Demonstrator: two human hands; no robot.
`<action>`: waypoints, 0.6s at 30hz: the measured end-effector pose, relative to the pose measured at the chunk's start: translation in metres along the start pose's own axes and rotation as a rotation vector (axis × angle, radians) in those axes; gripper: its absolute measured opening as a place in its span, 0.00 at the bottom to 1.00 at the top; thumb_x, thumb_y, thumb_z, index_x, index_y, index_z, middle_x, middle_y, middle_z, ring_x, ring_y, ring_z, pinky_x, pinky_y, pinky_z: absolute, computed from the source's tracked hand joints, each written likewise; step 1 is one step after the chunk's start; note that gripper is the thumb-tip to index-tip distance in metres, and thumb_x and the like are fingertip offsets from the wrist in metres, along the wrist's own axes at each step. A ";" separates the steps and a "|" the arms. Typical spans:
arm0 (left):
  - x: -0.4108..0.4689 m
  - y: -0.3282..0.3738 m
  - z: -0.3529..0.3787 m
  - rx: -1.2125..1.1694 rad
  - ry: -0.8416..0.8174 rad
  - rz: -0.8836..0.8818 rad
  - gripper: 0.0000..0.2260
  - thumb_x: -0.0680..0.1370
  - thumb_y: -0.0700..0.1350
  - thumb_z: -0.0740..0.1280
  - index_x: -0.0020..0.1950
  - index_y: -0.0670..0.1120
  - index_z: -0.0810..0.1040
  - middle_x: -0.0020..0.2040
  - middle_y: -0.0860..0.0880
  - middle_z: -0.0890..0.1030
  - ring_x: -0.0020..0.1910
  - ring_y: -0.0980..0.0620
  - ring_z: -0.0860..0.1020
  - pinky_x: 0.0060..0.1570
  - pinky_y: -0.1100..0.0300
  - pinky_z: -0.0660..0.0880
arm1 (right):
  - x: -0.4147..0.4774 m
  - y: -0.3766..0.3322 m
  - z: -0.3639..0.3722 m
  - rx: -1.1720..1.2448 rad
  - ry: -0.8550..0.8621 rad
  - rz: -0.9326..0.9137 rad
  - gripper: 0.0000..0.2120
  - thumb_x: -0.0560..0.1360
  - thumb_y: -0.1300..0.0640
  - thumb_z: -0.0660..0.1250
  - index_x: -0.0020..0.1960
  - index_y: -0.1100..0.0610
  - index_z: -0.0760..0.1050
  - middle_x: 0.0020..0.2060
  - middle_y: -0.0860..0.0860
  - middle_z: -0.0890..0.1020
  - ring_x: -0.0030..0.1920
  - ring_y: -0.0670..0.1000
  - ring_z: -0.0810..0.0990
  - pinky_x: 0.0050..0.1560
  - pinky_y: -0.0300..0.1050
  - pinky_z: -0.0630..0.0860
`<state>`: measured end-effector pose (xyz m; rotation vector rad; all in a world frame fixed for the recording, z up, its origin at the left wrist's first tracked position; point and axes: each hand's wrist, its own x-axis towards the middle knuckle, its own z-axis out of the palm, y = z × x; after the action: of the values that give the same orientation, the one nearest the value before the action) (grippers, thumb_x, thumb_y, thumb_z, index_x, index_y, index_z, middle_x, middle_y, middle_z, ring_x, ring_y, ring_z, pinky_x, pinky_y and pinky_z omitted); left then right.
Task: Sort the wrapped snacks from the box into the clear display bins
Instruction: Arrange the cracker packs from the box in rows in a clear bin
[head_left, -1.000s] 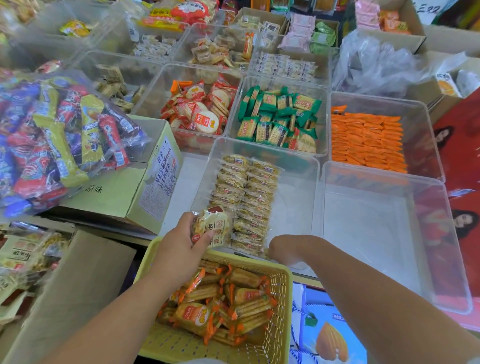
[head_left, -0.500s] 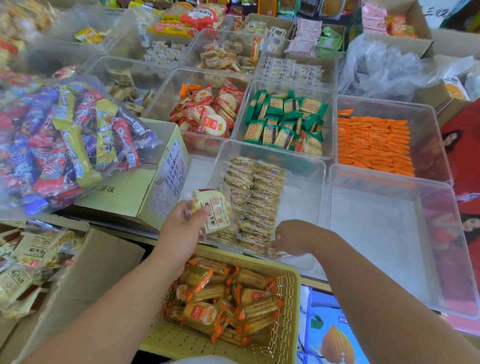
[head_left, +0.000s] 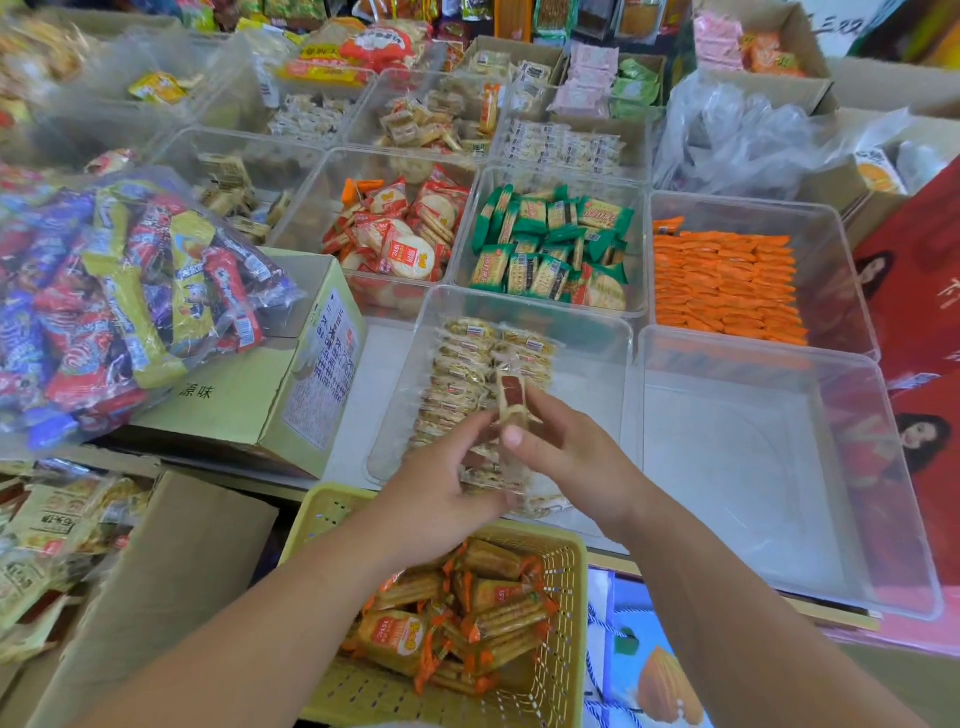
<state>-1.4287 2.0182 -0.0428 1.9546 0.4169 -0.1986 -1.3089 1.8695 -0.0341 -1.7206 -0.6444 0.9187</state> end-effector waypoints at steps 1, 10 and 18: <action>0.000 -0.001 -0.001 0.001 -0.041 -0.002 0.34 0.74 0.54 0.72 0.69 0.82 0.59 0.67 0.75 0.71 0.64 0.73 0.72 0.60 0.63 0.71 | -0.001 0.004 -0.003 -0.011 -0.017 -0.001 0.25 0.70 0.34 0.72 0.63 0.44 0.76 0.54 0.45 0.84 0.57 0.48 0.82 0.61 0.54 0.78; 0.012 -0.017 0.000 0.303 -0.033 -0.054 0.27 0.79 0.57 0.69 0.77 0.63 0.66 0.76 0.58 0.68 0.70 0.55 0.71 0.66 0.55 0.70 | 0.015 0.026 -0.048 -0.706 0.219 0.101 0.06 0.77 0.48 0.70 0.53 0.45 0.76 0.41 0.45 0.82 0.42 0.50 0.80 0.37 0.43 0.75; 0.034 -0.056 -0.013 0.918 -0.002 -0.271 0.54 0.63 0.84 0.48 0.83 0.57 0.53 0.84 0.41 0.39 0.82 0.37 0.40 0.77 0.34 0.41 | 0.045 0.042 -0.033 -1.591 -0.214 0.202 0.09 0.72 0.67 0.63 0.40 0.54 0.70 0.34 0.49 0.71 0.45 0.54 0.72 0.44 0.48 0.66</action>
<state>-1.4190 2.0569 -0.0962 2.7826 0.6643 -0.6550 -1.2565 1.8737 -0.0803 -3.1084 -1.6175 0.6888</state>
